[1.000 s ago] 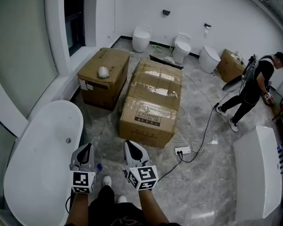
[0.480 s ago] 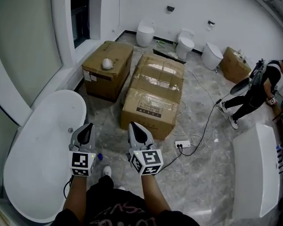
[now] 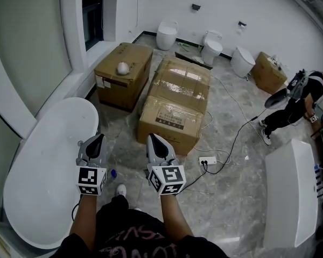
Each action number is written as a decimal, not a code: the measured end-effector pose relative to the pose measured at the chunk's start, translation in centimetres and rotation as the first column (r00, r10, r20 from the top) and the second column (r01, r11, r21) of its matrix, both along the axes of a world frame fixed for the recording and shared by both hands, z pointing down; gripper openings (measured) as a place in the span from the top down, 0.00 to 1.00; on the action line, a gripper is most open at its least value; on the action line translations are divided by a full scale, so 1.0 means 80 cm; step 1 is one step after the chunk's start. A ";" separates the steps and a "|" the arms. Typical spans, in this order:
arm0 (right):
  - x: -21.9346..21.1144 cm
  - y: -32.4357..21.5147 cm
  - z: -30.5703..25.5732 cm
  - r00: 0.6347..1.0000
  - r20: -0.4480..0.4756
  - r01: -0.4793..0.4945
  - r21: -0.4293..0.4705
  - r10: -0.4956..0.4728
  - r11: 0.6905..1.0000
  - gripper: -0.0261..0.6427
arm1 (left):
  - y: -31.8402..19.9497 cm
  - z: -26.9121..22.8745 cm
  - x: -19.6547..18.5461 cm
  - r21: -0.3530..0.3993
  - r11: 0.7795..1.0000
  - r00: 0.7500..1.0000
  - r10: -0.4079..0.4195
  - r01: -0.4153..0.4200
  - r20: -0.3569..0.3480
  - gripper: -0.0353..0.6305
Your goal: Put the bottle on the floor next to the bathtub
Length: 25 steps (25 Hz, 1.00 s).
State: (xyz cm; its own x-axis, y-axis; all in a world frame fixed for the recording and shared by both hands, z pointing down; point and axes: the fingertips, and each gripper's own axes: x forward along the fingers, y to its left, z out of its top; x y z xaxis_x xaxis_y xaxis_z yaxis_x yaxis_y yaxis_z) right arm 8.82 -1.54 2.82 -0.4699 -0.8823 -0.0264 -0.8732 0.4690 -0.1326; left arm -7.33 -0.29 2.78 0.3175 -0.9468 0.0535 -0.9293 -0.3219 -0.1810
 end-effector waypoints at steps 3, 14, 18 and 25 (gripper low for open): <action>-0.003 0.001 0.001 1.000 -0.003 0.003 -0.004 -0.003 1.000 0.93 | -0.001 0.007 -0.004 -0.023 1.000 1.000 -0.009 0.008 -0.014 0.95; -0.006 0.008 0.020 1.000 -0.024 0.005 -0.036 -0.006 0.999 0.93 | 0.008 0.025 -0.007 -0.052 0.999 1.000 -0.016 0.015 -0.025 0.95; -0.009 0.010 0.024 1.000 -0.023 0.008 -0.041 -0.009 0.999 0.93 | 0.012 0.026 -0.008 -0.051 0.999 1.000 -0.010 0.008 -0.027 0.95; -0.001 0.018 0.028 0.999 -0.043 0.001 -0.049 -0.003 0.999 0.93 | 0.015 0.031 0.001 -0.060 0.998 0.999 0.011 -0.013 -0.033 0.95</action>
